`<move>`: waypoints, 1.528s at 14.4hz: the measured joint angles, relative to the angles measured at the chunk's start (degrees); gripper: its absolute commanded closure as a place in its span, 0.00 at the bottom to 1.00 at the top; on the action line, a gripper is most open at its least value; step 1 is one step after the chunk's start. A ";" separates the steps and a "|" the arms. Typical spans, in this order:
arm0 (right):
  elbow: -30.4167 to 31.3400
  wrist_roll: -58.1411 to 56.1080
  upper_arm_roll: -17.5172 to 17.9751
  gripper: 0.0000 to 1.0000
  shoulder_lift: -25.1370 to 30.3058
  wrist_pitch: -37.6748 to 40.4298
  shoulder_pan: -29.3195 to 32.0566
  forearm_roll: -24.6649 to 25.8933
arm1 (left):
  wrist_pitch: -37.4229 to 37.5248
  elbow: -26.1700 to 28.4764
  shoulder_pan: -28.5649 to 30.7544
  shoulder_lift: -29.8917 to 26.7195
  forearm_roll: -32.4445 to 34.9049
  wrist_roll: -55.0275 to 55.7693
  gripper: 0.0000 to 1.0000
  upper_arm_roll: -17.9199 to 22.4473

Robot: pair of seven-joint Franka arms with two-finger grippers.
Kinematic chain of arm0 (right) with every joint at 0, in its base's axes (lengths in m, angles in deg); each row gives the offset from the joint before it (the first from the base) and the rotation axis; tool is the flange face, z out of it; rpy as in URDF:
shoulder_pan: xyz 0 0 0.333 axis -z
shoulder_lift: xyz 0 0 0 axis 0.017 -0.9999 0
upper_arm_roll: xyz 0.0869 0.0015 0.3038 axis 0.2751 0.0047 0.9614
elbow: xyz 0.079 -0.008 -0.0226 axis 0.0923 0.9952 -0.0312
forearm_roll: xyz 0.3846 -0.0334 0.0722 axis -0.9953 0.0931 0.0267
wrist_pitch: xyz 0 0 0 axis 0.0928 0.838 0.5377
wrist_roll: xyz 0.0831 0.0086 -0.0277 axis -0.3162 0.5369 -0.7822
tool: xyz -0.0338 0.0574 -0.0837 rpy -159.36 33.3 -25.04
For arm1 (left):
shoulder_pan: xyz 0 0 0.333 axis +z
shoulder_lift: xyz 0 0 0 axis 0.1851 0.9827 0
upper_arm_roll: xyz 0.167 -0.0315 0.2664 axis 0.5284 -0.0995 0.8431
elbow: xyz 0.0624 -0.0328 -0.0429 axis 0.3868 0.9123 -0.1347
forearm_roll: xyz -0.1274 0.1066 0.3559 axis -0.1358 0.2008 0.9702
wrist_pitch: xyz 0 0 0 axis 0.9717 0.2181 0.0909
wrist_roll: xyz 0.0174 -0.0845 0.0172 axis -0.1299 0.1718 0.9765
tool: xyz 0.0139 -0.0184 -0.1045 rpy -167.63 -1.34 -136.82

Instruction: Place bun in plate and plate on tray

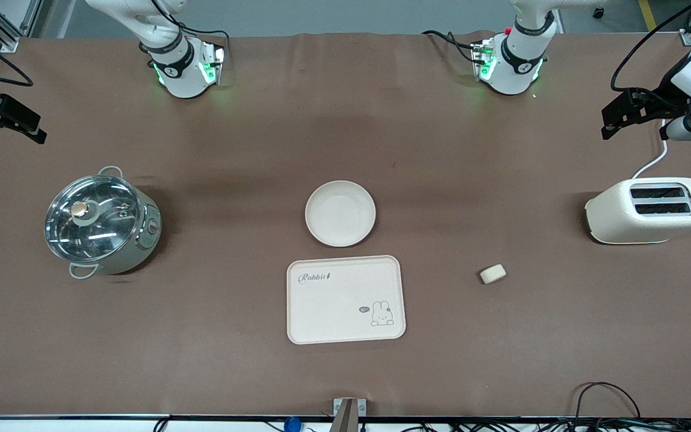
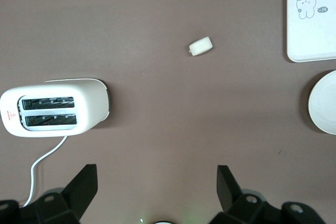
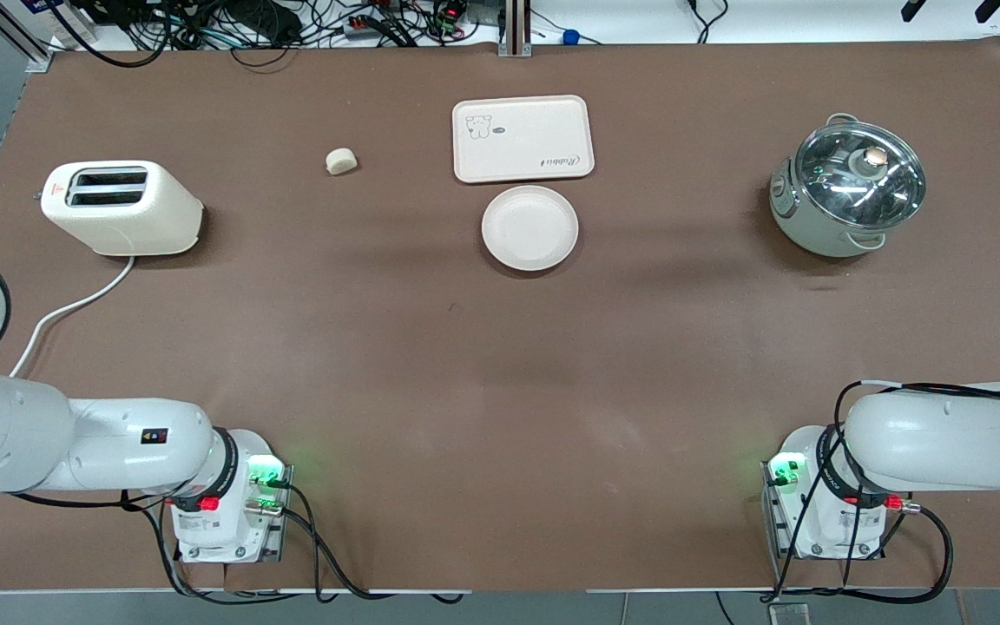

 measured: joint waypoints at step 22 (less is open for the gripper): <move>15.07 -0.05 1.42 0.00 -6.31 -20.25 -10.82 -9.98 | -41.16 3.89 -7.08 36.31 0.00 35.46 0.00 -0.14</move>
